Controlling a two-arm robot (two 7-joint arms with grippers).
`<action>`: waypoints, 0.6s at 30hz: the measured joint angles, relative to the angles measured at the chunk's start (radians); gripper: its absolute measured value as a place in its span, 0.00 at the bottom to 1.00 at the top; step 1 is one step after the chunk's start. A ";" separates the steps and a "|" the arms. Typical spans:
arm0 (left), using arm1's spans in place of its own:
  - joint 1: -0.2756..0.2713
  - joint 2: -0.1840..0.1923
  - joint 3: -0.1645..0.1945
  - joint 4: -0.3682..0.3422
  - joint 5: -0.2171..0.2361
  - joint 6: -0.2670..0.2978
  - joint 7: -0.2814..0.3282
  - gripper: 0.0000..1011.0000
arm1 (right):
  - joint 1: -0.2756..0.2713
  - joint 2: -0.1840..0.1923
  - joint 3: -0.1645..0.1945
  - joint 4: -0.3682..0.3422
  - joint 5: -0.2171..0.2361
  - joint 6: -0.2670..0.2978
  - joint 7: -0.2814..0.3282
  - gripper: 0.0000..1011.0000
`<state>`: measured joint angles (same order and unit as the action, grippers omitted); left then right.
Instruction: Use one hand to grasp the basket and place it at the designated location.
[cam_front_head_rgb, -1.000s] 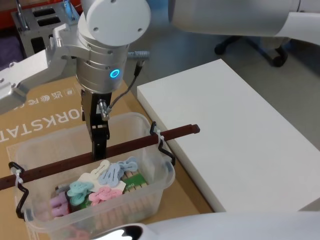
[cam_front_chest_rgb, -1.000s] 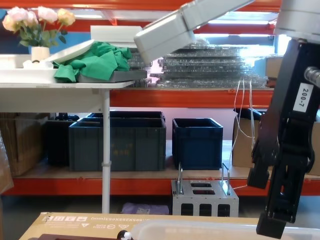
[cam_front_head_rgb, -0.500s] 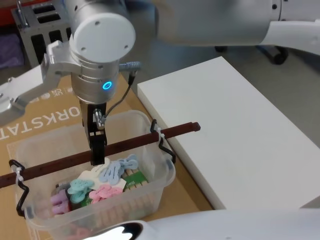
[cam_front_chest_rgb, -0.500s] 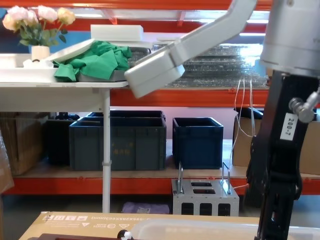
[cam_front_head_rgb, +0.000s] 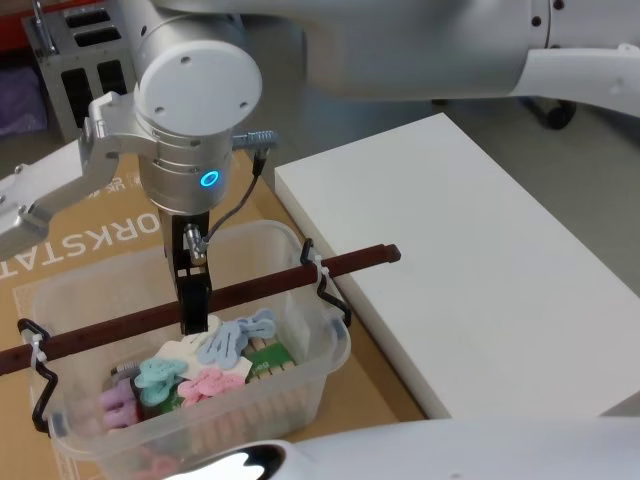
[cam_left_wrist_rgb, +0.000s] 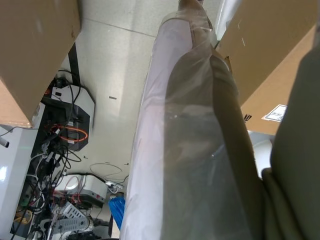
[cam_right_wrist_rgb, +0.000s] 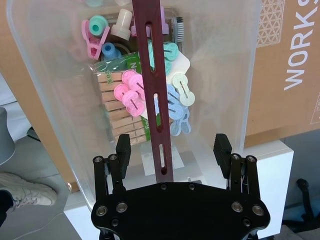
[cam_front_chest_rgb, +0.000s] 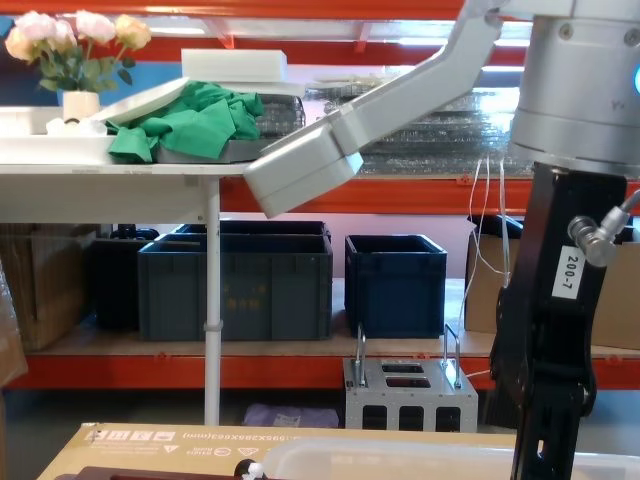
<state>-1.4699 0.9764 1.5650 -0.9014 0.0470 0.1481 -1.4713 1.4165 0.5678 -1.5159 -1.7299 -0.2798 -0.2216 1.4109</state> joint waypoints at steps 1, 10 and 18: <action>0.000 0.000 0.000 0.000 0.000 0.000 0.000 0.00 | 0.000 -0.001 -0.001 0.000 -0.001 0.000 0.000 0.99; 0.000 0.000 0.000 0.000 0.000 0.000 0.000 0.00 | -0.009 -0.020 -0.023 0.019 -0.019 -0.001 0.003 0.99; 0.000 0.000 0.000 0.000 0.000 0.000 0.000 0.00 | -0.014 -0.025 -0.035 0.024 -0.030 -0.001 0.004 0.99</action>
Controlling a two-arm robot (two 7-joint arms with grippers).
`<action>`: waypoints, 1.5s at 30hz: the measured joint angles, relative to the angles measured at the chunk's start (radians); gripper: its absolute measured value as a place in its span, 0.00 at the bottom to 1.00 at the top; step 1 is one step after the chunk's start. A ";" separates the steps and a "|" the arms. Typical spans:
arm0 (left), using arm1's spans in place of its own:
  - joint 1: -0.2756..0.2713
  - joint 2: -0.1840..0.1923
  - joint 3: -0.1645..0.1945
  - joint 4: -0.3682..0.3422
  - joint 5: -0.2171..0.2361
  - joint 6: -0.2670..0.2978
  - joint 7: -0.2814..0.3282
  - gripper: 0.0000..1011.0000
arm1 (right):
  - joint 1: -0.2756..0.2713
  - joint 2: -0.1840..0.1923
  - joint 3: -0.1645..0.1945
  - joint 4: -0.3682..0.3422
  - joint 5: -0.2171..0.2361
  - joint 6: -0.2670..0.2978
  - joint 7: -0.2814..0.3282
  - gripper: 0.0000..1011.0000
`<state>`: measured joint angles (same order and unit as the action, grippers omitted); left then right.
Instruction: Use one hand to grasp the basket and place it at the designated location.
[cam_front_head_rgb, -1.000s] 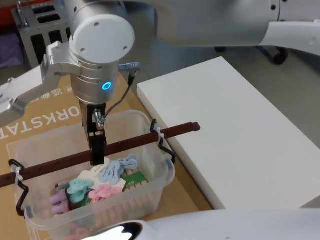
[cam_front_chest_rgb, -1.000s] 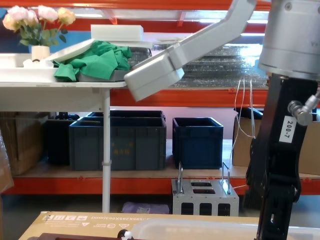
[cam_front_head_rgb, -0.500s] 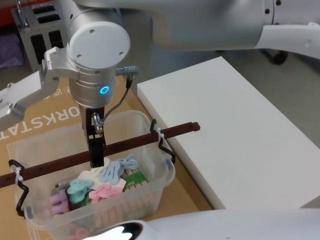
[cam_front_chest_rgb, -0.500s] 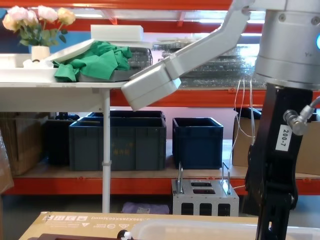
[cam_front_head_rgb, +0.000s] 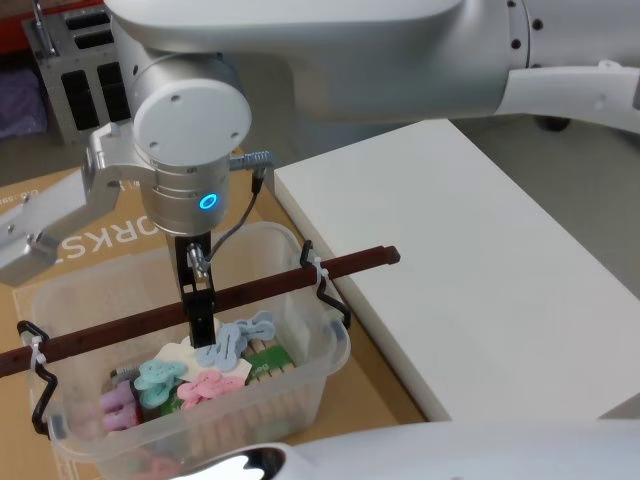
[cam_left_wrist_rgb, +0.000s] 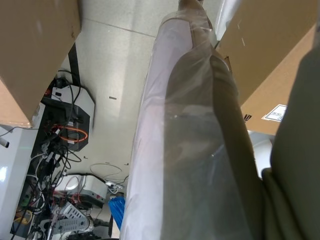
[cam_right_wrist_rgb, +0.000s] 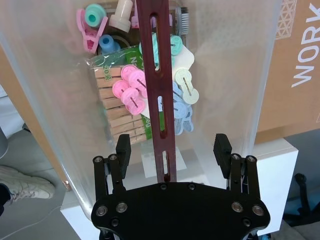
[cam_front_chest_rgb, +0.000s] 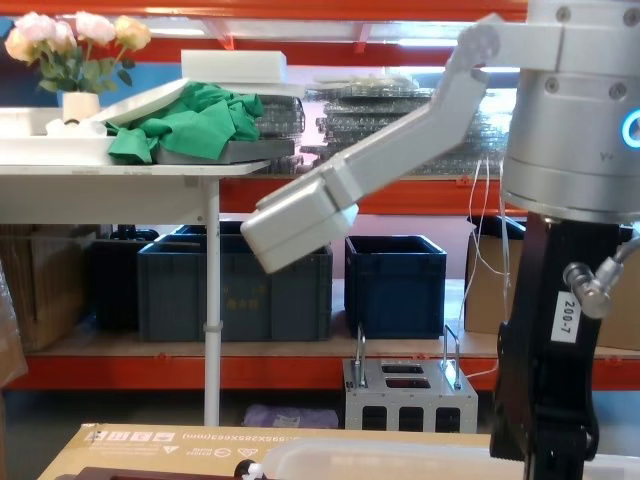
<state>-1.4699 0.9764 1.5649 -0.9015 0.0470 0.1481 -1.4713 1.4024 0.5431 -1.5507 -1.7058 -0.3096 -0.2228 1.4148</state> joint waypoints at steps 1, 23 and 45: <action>0.000 0.000 0.000 0.000 0.000 0.000 0.000 0.00 | -0.001 0.000 -0.002 0.000 -0.002 0.000 0.000 0.99; 0.000 0.000 0.000 0.000 0.000 0.000 0.000 0.00 | -0.024 -0.016 -0.048 0.007 -0.053 -0.001 0.008 0.99; 0.000 0.000 0.000 0.000 0.000 0.000 0.000 0.00 | -0.043 -0.032 -0.069 0.029 -0.098 0.002 0.012 0.99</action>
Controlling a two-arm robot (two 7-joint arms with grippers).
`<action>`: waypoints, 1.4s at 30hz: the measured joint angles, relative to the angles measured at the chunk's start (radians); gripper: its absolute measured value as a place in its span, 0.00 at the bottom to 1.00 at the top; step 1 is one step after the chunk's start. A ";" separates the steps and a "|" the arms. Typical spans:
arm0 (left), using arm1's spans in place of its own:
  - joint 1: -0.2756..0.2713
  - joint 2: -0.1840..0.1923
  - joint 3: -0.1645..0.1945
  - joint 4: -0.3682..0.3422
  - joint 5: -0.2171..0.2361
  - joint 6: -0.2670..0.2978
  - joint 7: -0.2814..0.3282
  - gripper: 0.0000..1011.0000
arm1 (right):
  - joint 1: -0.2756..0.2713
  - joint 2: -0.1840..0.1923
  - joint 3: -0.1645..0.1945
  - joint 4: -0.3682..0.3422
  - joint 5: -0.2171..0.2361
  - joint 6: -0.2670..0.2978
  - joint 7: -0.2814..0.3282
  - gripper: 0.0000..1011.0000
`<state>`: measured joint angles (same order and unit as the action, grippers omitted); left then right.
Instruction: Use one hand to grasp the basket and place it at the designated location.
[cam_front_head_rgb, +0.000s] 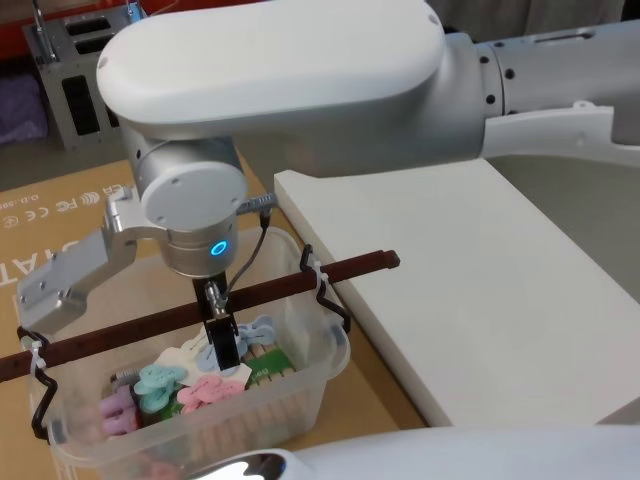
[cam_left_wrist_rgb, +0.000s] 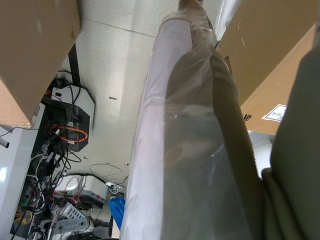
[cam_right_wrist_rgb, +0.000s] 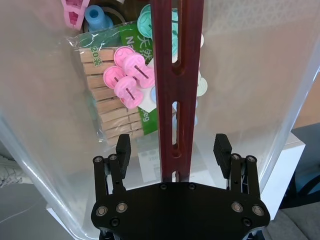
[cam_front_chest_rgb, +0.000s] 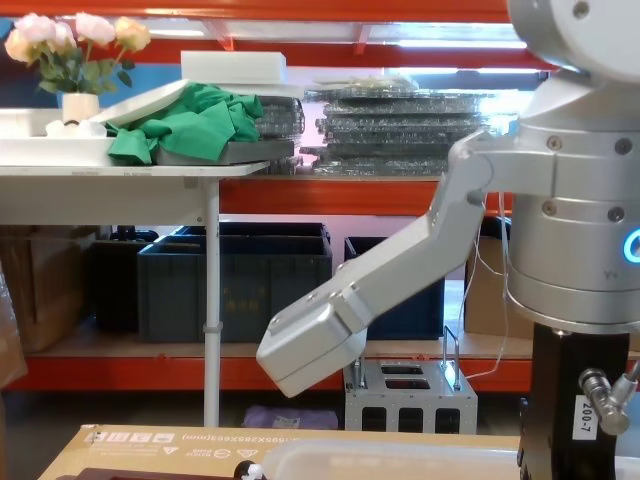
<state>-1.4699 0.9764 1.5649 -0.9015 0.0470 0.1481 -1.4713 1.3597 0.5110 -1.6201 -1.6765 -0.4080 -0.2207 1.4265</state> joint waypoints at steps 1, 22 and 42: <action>0.000 0.000 0.000 0.000 0.000 0.000 0.000 0.00 | 0.000 -0.001 0.000 0.002 -0.001 0.000 0.000 0.99; 0.000 0.000 0.000 0.000 0.000 0.000 0.000 0.00 | -0.010 -0.038 0.001 0.051 -0.002 0.020 0.007 0.98; 0.000 0.000 0.000 0.000 0.000 0.000 0.000 0.00 | -0.017 -0.037 0.010 0.070 0.000 0.014 -0.007 0.45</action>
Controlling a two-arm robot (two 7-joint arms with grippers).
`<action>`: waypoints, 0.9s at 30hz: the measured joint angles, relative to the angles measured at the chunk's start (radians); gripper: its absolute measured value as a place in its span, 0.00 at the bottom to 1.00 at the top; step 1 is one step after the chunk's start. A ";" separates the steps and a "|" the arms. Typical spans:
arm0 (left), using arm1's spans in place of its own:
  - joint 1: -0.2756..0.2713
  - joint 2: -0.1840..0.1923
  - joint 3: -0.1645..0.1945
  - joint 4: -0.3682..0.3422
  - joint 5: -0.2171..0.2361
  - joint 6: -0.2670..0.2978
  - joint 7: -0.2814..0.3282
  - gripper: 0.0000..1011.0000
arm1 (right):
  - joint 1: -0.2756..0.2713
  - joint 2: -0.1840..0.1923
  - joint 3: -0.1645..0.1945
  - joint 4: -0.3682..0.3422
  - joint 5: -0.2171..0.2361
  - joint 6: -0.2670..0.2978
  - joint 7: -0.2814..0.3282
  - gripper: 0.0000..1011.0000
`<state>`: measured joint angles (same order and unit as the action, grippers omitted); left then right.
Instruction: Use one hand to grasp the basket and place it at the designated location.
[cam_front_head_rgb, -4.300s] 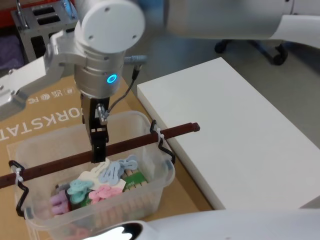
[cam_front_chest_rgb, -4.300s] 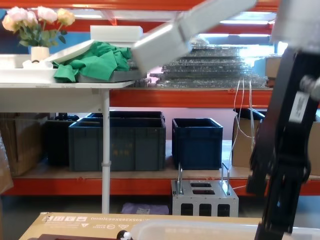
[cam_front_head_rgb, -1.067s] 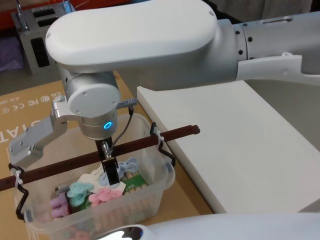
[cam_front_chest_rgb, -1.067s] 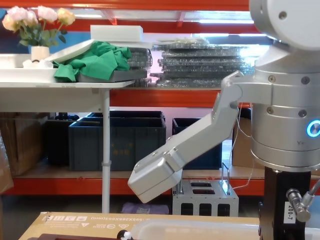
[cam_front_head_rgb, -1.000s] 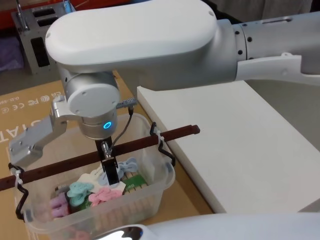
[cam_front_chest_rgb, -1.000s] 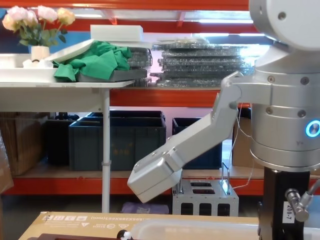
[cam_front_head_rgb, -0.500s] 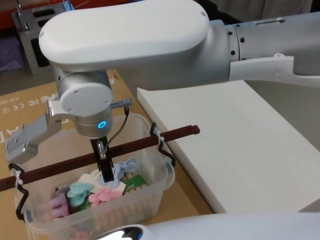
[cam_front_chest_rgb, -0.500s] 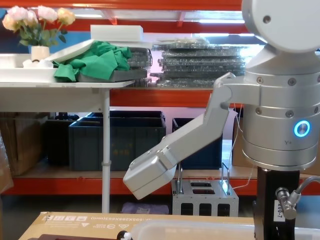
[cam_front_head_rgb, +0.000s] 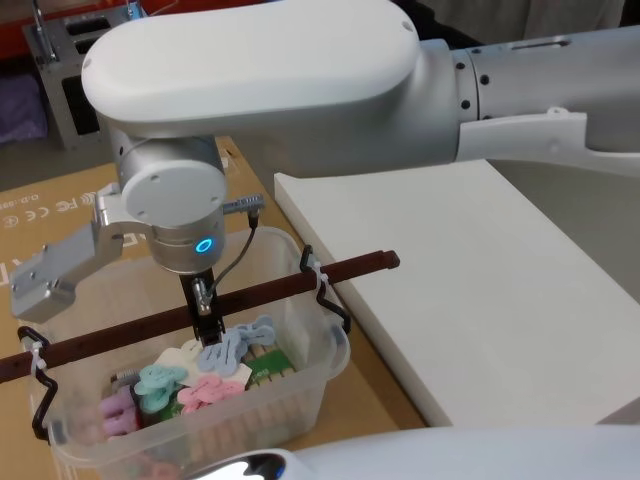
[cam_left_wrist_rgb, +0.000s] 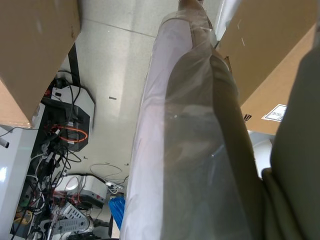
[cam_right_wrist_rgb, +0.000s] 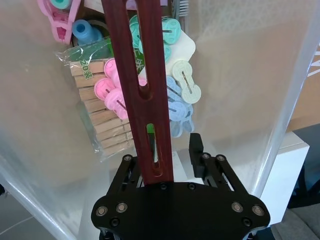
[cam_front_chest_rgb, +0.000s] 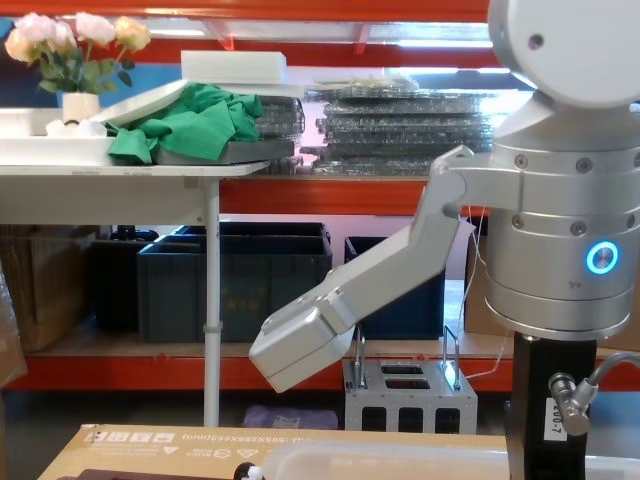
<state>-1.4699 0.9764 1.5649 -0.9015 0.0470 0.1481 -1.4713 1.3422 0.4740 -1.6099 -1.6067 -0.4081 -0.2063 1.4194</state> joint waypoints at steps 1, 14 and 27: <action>0.000 0.000 0.000 0.000 0.000 0.000 0.000 0.00 | 0.000 -0.001 0.001 0.002 0.001 -0.001 0.000 0.39; 0.000 0.000 0.000 0.000 0.000 0.000 0.000 0.00 | -0.001 -0.005 0.005 0.019 0.007 -0.008 -0.003 0.20; 0.000 0.000 0.000 0.000 0.000 0.000 0.000 0.00 | 0.007 0.026 0.026 -0.002 0.025 -0.020 -0.010 0.03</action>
<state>-1.4699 0.9764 1.5649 -0.9015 0.0470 0.1481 -1.4713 1.3489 0.4996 -1.5837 -1.6087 -0.3836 -0.2268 1.4092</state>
